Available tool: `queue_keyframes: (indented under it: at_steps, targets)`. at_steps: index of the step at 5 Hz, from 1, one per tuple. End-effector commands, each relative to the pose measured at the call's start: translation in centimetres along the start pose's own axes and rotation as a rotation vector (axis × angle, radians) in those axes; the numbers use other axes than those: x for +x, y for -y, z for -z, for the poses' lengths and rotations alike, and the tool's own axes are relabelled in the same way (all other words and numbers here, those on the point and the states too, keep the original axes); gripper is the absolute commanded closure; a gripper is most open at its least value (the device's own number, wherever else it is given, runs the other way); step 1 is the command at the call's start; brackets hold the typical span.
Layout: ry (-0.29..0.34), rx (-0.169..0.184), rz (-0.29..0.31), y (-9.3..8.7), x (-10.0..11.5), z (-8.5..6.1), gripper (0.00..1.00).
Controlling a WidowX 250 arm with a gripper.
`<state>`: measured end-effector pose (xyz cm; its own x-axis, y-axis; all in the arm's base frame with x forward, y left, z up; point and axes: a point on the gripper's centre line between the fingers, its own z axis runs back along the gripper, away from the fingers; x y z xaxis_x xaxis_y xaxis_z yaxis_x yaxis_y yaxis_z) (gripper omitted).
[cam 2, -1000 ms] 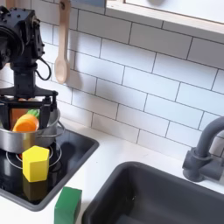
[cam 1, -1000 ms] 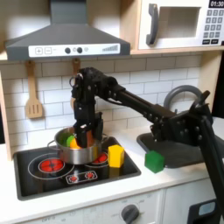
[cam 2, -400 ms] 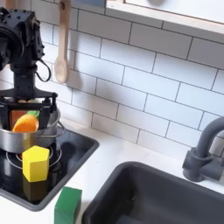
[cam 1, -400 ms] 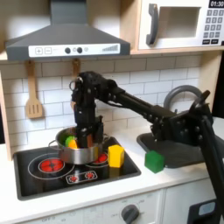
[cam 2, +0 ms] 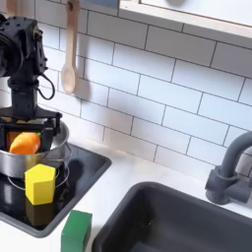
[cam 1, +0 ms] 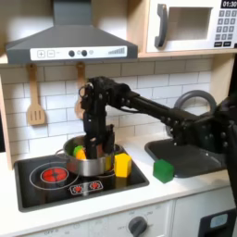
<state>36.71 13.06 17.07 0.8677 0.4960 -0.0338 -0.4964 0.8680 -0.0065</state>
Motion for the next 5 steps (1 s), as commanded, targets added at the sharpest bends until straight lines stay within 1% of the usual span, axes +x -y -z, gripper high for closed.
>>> queue_keyframes:
  at_steps: [1, 2, 3, 4, 5]
  targets:
    - [-0.004, 0.003, 0.022, -0.4, -1.3, 0.0, 0.0]
    - [-0.004, 0.001, 0.03, -0.4, -1.3, 0.0, 0.0]
    - [0.035, 0.004, 0.036, -0.1, -0.6, -0.5, 0.0]
    - [0.062, -0.006, 0.016, -0.2, 0.4, -0.8, 0.0]
    - [0.101, -0.027, 0.007, 0.1, 0.7, -2.8, 0.0]
